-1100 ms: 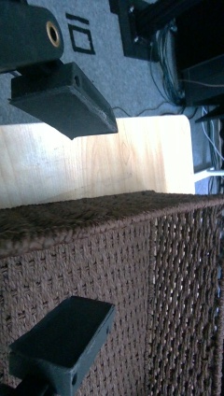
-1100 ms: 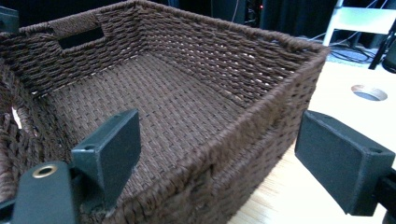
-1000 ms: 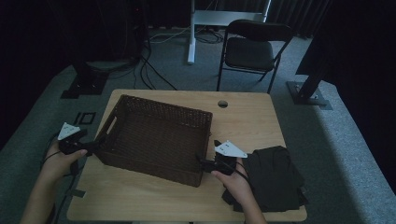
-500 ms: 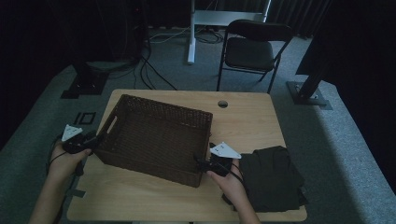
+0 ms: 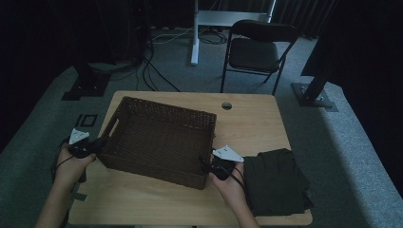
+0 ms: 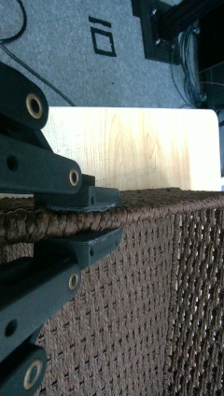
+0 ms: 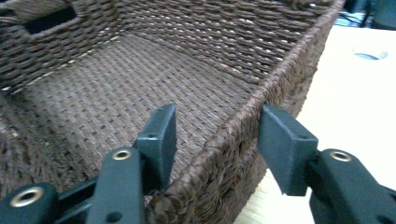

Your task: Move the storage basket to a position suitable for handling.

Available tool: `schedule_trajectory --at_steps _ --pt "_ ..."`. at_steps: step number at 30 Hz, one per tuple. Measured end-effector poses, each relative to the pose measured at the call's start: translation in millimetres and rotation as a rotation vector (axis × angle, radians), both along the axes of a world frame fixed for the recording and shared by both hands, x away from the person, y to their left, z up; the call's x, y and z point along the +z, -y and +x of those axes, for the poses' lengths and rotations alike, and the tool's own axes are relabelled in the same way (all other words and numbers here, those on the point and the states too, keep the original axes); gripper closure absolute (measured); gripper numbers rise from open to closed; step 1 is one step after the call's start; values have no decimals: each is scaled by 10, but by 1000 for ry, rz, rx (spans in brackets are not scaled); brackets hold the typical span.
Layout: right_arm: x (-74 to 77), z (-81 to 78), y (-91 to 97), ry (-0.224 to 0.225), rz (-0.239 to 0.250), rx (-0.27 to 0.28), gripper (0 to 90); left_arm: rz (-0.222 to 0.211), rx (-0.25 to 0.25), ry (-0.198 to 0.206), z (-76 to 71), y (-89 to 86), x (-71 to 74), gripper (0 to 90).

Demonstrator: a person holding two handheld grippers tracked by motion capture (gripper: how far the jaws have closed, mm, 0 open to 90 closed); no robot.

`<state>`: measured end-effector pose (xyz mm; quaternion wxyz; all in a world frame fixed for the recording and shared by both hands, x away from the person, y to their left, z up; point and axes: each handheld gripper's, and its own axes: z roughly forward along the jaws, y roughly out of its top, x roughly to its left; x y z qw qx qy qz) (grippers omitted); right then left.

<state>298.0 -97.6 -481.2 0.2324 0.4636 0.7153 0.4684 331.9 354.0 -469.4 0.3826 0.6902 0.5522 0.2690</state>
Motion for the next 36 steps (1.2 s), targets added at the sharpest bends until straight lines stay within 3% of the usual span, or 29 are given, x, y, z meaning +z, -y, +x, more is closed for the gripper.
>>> schedule_trajectory --at_steps 15,23,36 --pt "46 121 -6 -4 -79 -52 603 -40 10 -6 -146 52 -12 807" --pt "40 226 39 -3 -62 -31 616 -50 36 -18 -197 85 -4 806" --pt "66 408 19 -6 -103 8 630 -67 64 -7 -246 74 -20 801"
